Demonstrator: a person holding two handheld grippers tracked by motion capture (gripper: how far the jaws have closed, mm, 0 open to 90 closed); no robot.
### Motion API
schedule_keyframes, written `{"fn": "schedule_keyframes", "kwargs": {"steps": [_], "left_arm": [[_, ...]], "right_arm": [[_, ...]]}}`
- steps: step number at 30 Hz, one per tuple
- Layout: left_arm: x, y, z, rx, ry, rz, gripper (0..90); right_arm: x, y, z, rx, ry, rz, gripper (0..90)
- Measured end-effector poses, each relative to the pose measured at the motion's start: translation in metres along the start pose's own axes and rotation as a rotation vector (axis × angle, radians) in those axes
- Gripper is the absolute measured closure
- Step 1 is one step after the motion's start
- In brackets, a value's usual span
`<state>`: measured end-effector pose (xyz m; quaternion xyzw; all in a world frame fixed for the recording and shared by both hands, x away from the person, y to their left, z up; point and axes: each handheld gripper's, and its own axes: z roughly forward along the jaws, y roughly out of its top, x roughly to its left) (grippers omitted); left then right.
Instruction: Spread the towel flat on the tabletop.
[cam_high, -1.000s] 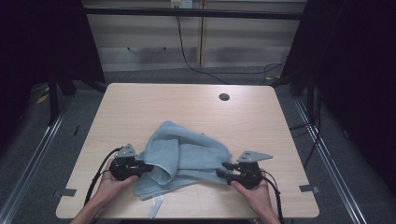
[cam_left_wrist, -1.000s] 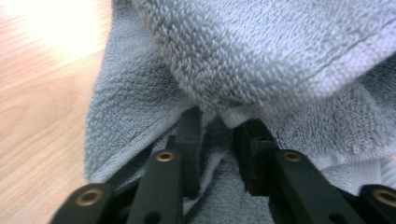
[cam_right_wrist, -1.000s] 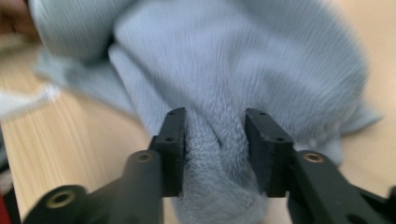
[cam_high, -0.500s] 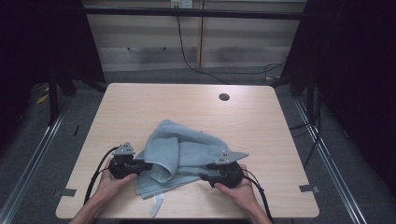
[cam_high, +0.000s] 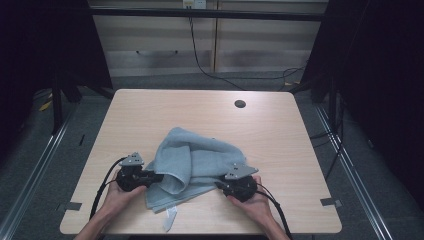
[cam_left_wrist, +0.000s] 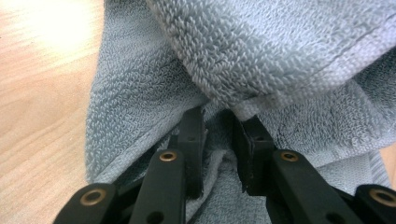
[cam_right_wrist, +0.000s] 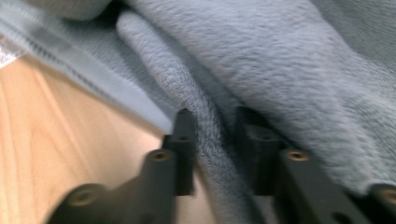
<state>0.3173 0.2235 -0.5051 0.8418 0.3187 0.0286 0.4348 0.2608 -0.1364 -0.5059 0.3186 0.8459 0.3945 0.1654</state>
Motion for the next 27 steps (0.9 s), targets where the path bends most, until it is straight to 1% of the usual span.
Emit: {"fn": "schedule_keyframes", "kwargs": {"steps": [1, 2, 3, 4, 5, 6, 7, 8, 9, 10, 11, 12, 13, 14, 15, 16, 17, 19, 20, 21, 22, 23, 24, 25, 26, 27], "left_arm": [[0.0, 0.0, 0.0, 0.0, -0.001, -0.001, 73.6], [0.0, 0.0, 0.0, 0.0, -0.001, -0.001, 73.4], [0.0, 0.0, 0.0, 0.0, -0.001, 0.002, 72.8], [0.0, 0.0, -0.001, 0.002, -0.001, 0.006, 72.4], [0.0, 0.0, -0.001, 0.002, -0.001, 0.006, 71.7], [-0.001, 0.0, -0.001, -0.003, -0.003, 0.003, 70.3], [-0.001, 0.0, -0.001, -0.004, -0.003, 0.003, 68.2], [-0.001, 0.0, -0.001, -0.004, -0.003, 0.003, 66.9], [-0.001, 0.0, -0.002, -0.009, 0.004, 0.003, 66.9], [-0.002, 0.001, -0.004, -0.013, 0.008, -0.003, 64.5], [-0.004, 0.002, -0.007, -0.024, 0.008, -0.001, 59.4], [-0.009, 0.004, -0.016, -0.053, 0.0, 0.005, 58.7], [-0.009, 0.004, -0.016, -0.053, 0.0, 0.005, 58.0], [-0.012, 0.005, -0.022, -0.075, -0.001, 0.012, 58.0], [-0.015, 0.006, -0.029, -0.09, -0.005, 0.025, 58.1], [-0.021, 0.006, -0.041, -0.13, -0.013, 0.044, 58.0], [-0.021, 0.006, -0.041, -0.13, -0.013, 0.044, 57.8], [-0.025, 0.006, -0.048, -0.154, -0.021, 0.05, 55.9], [-0.026, 0.006, -0.049, -0.157, -0.026, 0.056, 55.9], [-0.027, 0.006, -0.049, -0.154, -0.04, 0.066, 55.3], [-0.028, 0.006, -0.048, -0.144, -0.043, 0.07, 54.5], [-0.029, 0.004, -0.042, -0.112, -0.06, 0.086, 54.5], [-0.029, 0.004, -0.042, -0.112, -0.06, 0.086, 54.5], [-0.03, 0.003, -0.039, -0.09, -0.064, 0.095, 54.4], [-0.03, 0.001, -0.034, -0.058, -0.057, 0.11, 54.4], [-0.031, -0.002, -0.028, -0.028, -0.065, 0.116, 54.0]], "right_arm": [[-0.003, 0.0, 0.0, 0.0, 0.009, 0.01, 78.2], [-0.003, 0.0, 0.0, 0.0, 0.009, 0.01, 78.2], [-0.008, 0.001, 0.0, -0.008, 0.038, 0.042, 85.2], [-0.01, 0.001, 0.0, -0.009, 0.054, 0.056, 86.0], [-0.01, 0.001, 0.0, -0.009, 0.054, 0.056, 86.0], [-0.013, 0.003, -0.005, -0.016, 0.087, 0.085, 86.7], [-0.014, 0.005, -0.008, -0.034, 0.105, 0.105, 86.9], [-0.014, 0.008, -0.012, -0.052, 0.118, 0.123, 87.0], [-0.014, 0.008, -0.012, -0.052, 0.118, 0.123, 87.0], [-0.015, 0.011, -0.017, -0.071, 0.126, 0.133, 87.0], [-0.017, 0.019, -0.026, -0.116, 0.15, 0.15, 87.0], [-0.019, 0.023, -0.03, -0.139, 0.15, 0.157, 87.0], [-0.021, 0.028, -0.033, -0.161, 0.151, 0.166, 87.0], [-0.021, 0.028, -0.033, -0.161, 0.151, 0.166, 87.0], [-0.026, 0.037, -0.037, -0.187, 0.14, 0.168, 87.0], [-0.03, 0.041, -0.038, -0.199, 0.136, 0.169, 87.0], [-0.032, 0.046, -0.038, -0.21, 0.135, 0.173, 87.0], [-0.037, 0.055, -0.039, -0.226, 0.134, 0.174, 87.0], [-0.037, 0.055, -0.039, -0.226, 0.134, 0.174, 87.0], [-0.04, 0.059, -0.039, -0.234, 0.132, 0.174, 87.0], [-0.043, 0.064, -0.038, -0.244, 0.129, 0.178, 86.9], [-0.049, 0.071, -0.036, -0.264, 0.126, 0.193, 86.9], [-0.049, 0.071, -0.036, -0.264, 0.126, 0.193, 86.9], [-0.055, 0.076, -0.031, -0.278, 0.126, 0.208, 86.9], [-0.055, 0.076, -0.031, -0.278, 0.126, 0.208, 86.9], [-0.06, 0.078, -0.023, -0.272, 0.125, 0.229, 86.8]]}}
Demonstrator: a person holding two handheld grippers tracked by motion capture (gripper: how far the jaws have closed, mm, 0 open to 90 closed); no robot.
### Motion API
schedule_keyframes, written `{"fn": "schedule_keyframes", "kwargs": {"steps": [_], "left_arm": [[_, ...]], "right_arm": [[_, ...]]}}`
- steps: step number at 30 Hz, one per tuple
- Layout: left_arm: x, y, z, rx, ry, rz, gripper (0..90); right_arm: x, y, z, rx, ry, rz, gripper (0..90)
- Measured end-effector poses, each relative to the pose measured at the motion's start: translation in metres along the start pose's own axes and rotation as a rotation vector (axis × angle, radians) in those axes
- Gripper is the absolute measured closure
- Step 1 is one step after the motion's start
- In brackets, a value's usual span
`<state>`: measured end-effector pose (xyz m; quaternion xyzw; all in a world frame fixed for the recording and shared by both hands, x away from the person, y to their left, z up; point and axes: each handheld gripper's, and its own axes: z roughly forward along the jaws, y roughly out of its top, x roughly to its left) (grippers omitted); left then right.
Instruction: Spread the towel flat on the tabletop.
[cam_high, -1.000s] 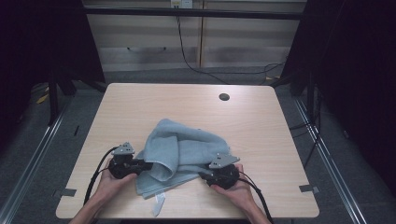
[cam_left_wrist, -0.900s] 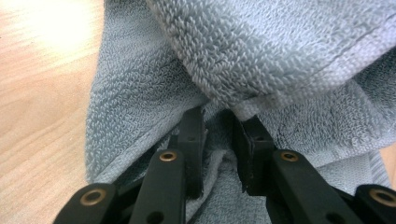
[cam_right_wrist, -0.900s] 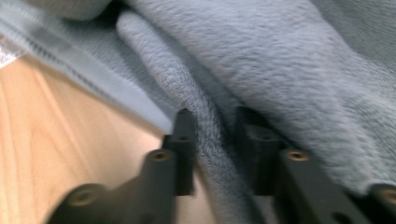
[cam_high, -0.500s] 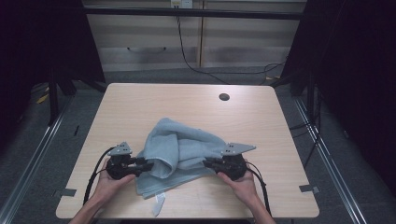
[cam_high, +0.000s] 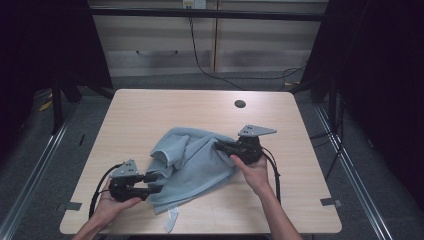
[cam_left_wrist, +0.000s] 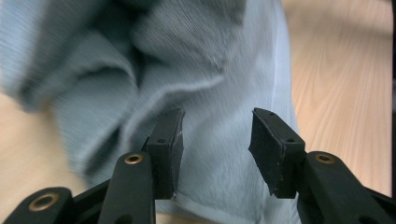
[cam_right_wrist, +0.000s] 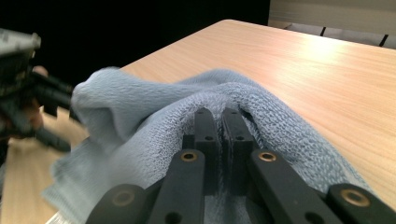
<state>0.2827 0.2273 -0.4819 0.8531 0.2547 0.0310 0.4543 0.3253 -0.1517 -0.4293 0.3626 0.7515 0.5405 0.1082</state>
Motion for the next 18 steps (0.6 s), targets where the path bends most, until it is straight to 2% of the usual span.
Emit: {"fn": "schedule_keyframes", "kwargs": {"steps": [1, 2, 3, 4, 6, 8, 9, 11, 12, 13, 17, 18], "left_arm": [[0.0, -0.001, 0.003, 0.024, -0.007, 0.01, 54.0], [-0.001, -0.004, 0.011, 0.07, -0.015, 0.032, 51.7], [-0.001, -0.004, 0.011, 0.07, -0.015, 0.032, 49.5], [-0.002, -0.005, 0.013, 0.094, -0.017, 0.034, 49.5], [-0.003, -0.005, 0.016, 0.096, -0.024, 0.032, 42.3], [-0.004, -0.006, 0.019, 0.119, -0.026, 0.045, 40.2], [-0.005, -0.007, 0.021, 0.126, -0.027, 0.051, 35.3], [-0.006, -0.008, 0.022, 0.106, -0.025, 0.043, 35.3], [-0.006, -0.008, 0.022, 0.106, -0.025, 0.043, 36.0], [-0.007, -0.01, 0.022, 0.099, 0.005, 0.065, 40.5], [-0.006, -0.01, 0.022, 0.096, 0.037, 0.079, 63.5], [-0.006, -0.01, 0.022, 0.097, 0.039, 0.084, 63.5]], "right_arm": [[0.0, 0.0, 0.0, 0.0, 0.0, 0.0, 86.8], [-0.004, -0.002, 0.006, 0.013, -0.007, 0.01, 86.8], [-0.007, -0.004, 0.009, 0.02, -0.007, 0.017, 86.8], [-0.007, -0.004, 0.009, 0.02, -0.007, 0.017, 86.8], [-0.016, -0.009, 0.015, 0.033, -0.019, 0.041, 86.8], [-0.019, -0.011, 0.017, 0.038, -0.026, 0.052, 86.7], [-0.025, -0.016, 0.021, 0.049, -0.033, 0.068, 86.7], [-0.029, -0.022, 0.024, 0.061, -0.042, 0.08, 86.7], [-0.031, -0.025, 0.025, 0.067, -0.044, 0.089, 86.6], [-0.032, -0.028, 0.026, 0.073, -0.047, 0.093, 86.6], [-0.037, -0.041, 0.027, 0.097, -0.056, 0.109, 86.5], [-0.037, -0.041, 0.027, 0.097, -0.056, 0.109, 86.5]]}}
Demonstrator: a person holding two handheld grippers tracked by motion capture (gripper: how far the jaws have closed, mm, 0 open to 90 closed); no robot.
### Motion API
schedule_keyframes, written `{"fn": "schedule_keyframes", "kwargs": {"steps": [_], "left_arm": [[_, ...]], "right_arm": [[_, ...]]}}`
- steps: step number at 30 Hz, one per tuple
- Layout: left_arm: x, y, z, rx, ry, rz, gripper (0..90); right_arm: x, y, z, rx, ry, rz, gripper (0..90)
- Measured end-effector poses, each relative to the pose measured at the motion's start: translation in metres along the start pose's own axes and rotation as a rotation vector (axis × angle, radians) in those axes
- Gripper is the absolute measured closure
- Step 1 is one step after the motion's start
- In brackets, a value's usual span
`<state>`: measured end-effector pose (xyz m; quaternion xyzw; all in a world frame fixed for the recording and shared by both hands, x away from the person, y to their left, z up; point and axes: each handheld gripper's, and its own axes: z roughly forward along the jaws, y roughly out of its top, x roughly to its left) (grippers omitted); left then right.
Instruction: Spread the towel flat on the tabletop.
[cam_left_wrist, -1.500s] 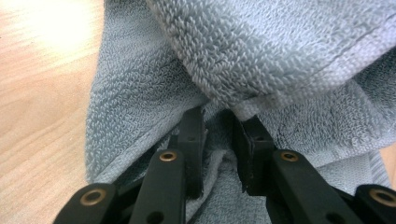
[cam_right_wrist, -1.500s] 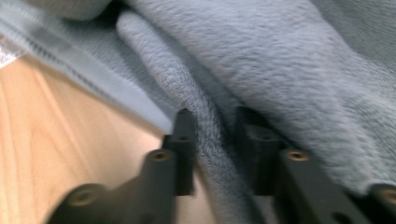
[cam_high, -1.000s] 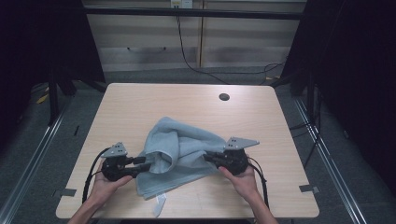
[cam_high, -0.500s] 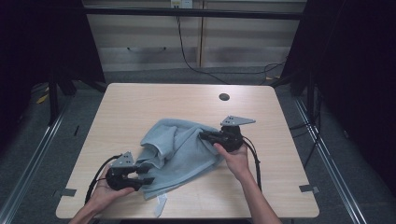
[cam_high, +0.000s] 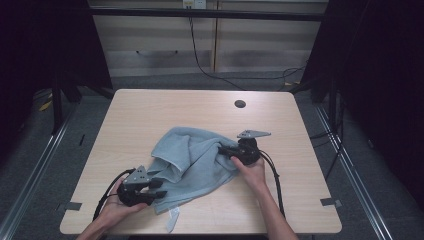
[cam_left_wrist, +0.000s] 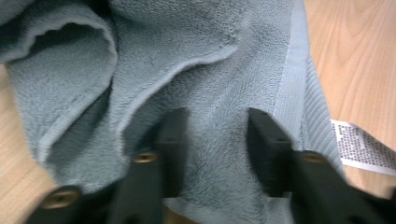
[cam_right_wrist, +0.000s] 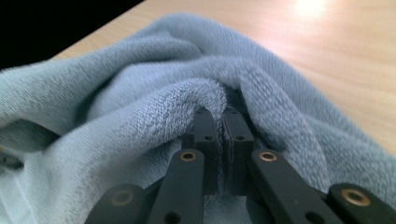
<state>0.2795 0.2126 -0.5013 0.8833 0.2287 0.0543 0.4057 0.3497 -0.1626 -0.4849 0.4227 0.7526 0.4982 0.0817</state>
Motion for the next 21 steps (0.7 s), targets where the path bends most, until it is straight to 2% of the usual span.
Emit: {"fn": "schedule_keyframes", "kwargs": {"steps": [1, 2, 3, 4, 6, 7, 9, 11, 15, 17, 18, 19, 21], "left_arm": [[0.0, 0.0, 0.0, 0.0, -0.005, -0.015, 71.4], [0.002, 0.001, 0.0, 0.005, -0.02, -0.025, 71.4], [0.003, 0.001, -0.001, 0.006, -0.039, -0.043, 77.6], [0.004, 0.0, -0.001, 0.007, -0.058, -0.047, 77.6], [0.004, -0.001, -0.001, 0.0, -0.074, -0.057, 79.9], [0.004, -0.001, -0.002, 0.006, -0.078, -0.057, 81.8], [0.005, -0.001, -0.003, 0.008, -0.085, -0.057, 82.1], [0.005, -0.002, -0.004, 0.002, -0.097, -0.068, 83.0], [0.001, -0.002, -0.007, 0.002, -0.136, -0.067, 84.8], [-0.005, -0.004, -0.01, 0.011, -0.177, -0.048, 84.9], [-0.007, -0.004, -0.011, 0.015, -0.185, -0.043, 85.1], [-0.011, -0.004, -0.013, 0.018, -0.192, -0.036, 85.2], [-0.018, -0.003, -0.021, -0.015, -0.222, -0.035, 85.5]], "right_arm": [[0.0, -0.006, 0.001, 0.029, -0.01, -0.001, 86.5], [0.0, -0.006, 0.001, 0.029, -0.01, -0.001, 86.5], [0.001, -0.013, 0.003, 0.067, -0.022, -0.024, 86.4], [0.001, -0.013, 0.003, 0.067, -0.022, -0.024, 86.4], [0.006, -0.022, 0.005, 0.123, -0.056, -0.072, 86.4], [0.012, -0.029, 0.002, 0.132, -0.053, -0.091, 86.4], [0.013, -0.032, -0.002, 0.13, -0.041, -0.087, 86.5], [0.013, -0.038, -0.008, 0.138, -0.017, -0.056, 86.6], [0.025, -0.046, -0.023, 0.188, 0.001, -0.079, 86.7], [0.038, -0.051, -0.034, 0.224, -0.007, -0.154, 86.7], [0.046, -0.055, -0.041, 0.241, 0.007, -0.174, 86.7], [0.051, -0.058, -0.046, 0.249, 0.025, -0.171, 86.7], [0.062, -0.066, -0.06, 0.257, 0.049, -0.187, 86.6]]}}
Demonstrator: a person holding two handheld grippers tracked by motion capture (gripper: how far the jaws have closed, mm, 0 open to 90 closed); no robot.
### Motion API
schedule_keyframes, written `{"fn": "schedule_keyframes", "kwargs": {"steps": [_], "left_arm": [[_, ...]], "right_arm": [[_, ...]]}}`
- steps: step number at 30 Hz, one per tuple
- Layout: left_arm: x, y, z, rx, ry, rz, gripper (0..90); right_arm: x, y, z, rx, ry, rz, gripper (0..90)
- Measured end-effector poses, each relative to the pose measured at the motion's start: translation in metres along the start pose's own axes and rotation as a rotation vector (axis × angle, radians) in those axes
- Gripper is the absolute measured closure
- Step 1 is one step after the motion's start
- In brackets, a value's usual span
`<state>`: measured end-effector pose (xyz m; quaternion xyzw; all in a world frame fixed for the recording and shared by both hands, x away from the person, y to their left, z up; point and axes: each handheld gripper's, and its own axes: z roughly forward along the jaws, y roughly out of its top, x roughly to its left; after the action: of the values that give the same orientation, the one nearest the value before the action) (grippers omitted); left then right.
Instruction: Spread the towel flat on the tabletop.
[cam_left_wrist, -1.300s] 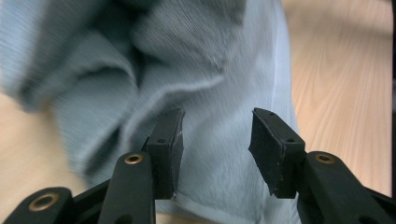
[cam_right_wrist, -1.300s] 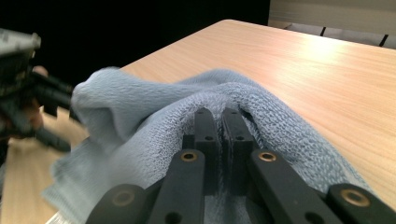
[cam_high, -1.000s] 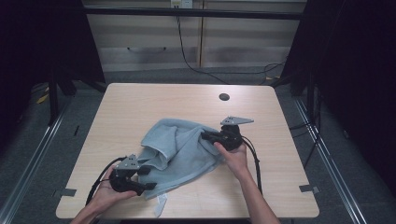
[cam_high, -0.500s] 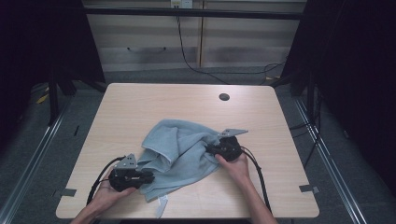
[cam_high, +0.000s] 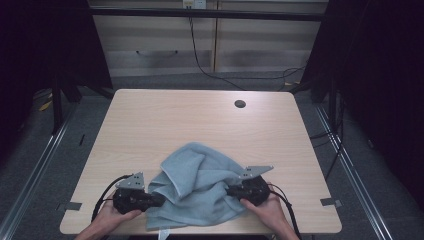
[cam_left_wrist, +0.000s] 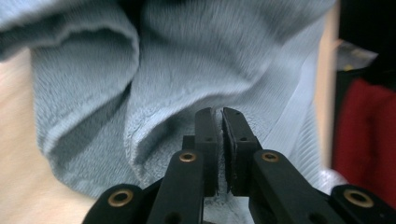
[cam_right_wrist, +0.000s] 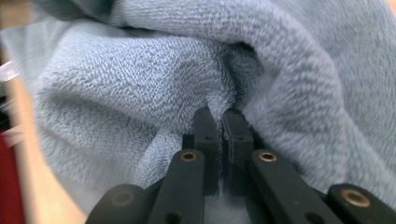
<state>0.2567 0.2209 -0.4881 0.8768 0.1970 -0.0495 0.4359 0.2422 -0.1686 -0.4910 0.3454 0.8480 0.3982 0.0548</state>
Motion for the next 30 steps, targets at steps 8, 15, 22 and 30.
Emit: {"fn": "schedule_keyframes", "kwargs": {"steps": [8, 15, 22, 30], "left_arm": [[-0.002, 0.02, -0.031, -0.186, 0.012, -0.017, 85.6], [0.012, 0.048, -0.064, -0.355, 0.072, -0.041, 85.6], [0.049, 0.096, -0.084, -0.454, 0.194, -0.083, 85.6], [0.126, 0.138, -0.074, -0.455, 0.394, -0.293, 70.2]], "right_arm": [[0.002, 0.017, -0.053, -0.219, 0.011, 0.035, 85.9], [-0.013, 0.066, -0.08, -0.356, -0.029, 0.008, 85.8], [-0.043, 0.116, -0.087, -0.447, -0.083, 0.032, 85.7], [-0.118, 0.166, -0.045, -0.394, -0.28, 0.167, 70.4]]}}
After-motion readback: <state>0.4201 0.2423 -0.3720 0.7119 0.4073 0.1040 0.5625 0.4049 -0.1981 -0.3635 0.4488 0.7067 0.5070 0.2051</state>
